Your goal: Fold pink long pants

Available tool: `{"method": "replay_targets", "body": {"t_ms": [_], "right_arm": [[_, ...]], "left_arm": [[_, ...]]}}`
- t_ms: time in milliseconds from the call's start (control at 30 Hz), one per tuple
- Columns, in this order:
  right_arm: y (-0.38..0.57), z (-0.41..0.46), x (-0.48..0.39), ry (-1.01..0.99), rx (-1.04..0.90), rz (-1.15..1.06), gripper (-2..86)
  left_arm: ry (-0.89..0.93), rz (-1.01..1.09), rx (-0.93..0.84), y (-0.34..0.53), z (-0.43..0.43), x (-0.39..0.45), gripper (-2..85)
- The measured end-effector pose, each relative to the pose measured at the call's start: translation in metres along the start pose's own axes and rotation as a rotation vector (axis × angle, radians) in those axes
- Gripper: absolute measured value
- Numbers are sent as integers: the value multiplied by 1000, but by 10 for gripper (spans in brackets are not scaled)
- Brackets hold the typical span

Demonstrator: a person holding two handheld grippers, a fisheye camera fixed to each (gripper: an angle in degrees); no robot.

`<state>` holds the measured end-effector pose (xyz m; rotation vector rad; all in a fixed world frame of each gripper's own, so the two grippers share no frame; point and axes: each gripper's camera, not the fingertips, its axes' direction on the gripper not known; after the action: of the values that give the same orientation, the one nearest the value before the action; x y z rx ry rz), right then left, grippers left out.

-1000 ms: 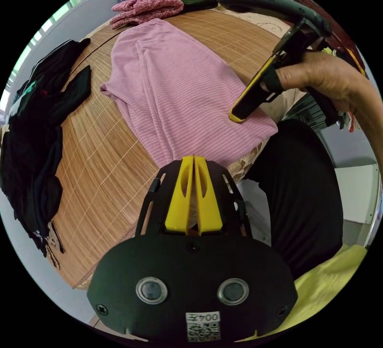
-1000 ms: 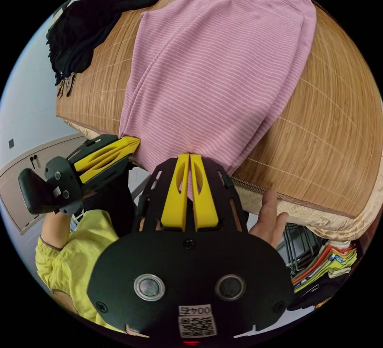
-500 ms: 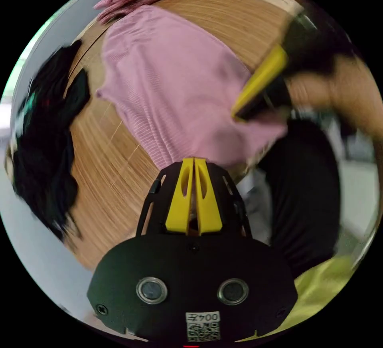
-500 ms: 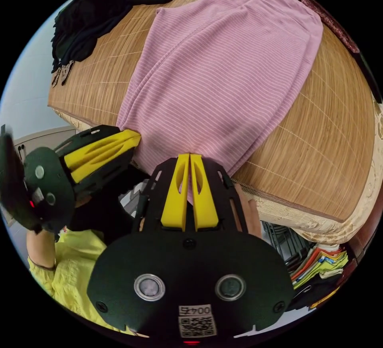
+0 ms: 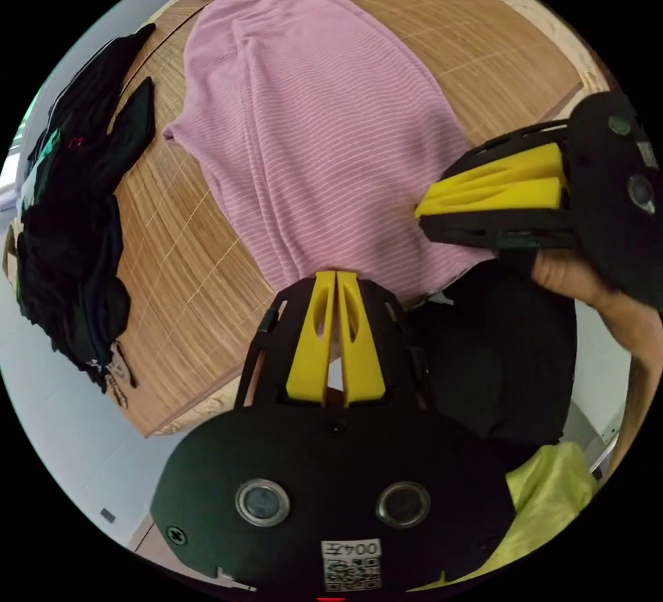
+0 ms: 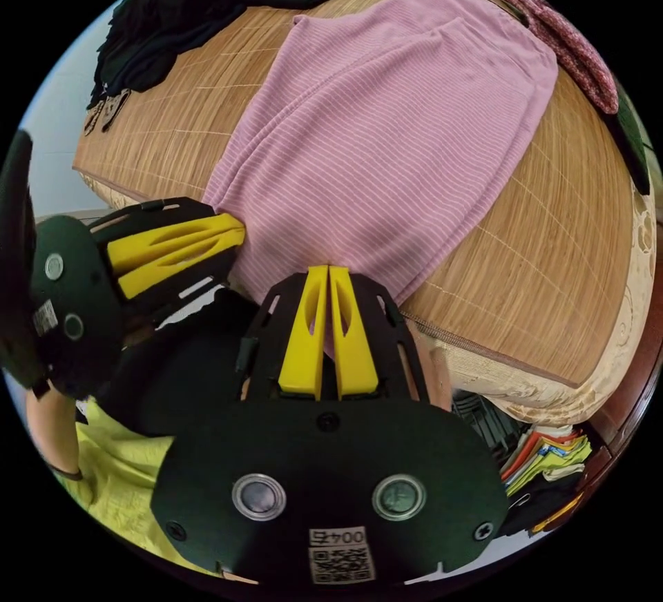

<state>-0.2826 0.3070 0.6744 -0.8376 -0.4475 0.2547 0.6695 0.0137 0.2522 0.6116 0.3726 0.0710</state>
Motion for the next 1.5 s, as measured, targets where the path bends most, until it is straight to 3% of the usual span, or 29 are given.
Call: {"method": "replay_targets", "body": {"t_ms": [167, 400, 600, 733, 900, 1000, 1167, 1333, 1500], "right_arm": [[-2, -6, -8, 10, 10, -27, -8], [-4, -13, -15, 4, 1, 46, -8], [1, -17, -31, 84, 28, -7, -8], [4, -22, -24, -1, 30, 99, -7], [0, -32, -26, 15, -45, 103, -8], [-1, -37, -27, 67, -95, 83, -8], [11, -30, -33, 154, -30, 53, -8], [16, -32, -15, 6, -21, 156, -8], [20, -32, -18, 27, -16, 90, -8]], "left_arm": [[124, -67, 105, 26, 13, -26, 4], [-32, 42, 127, 37, 28, -2, 1], [42, 39, 166, 52, 45, -17, 1], [6, 46, 246, 73, 58, -12, 3], [14, 139, 268, 86, 58, -25, 5], [-45, 92, 343, 97, 49, -55, 6], [-31, 122, 215, 94, 100, -81, 5], [-43, 115, 263, 107, 122, -78, 3], [-99, 122, 300, 117, 138, -70, 4]]}}
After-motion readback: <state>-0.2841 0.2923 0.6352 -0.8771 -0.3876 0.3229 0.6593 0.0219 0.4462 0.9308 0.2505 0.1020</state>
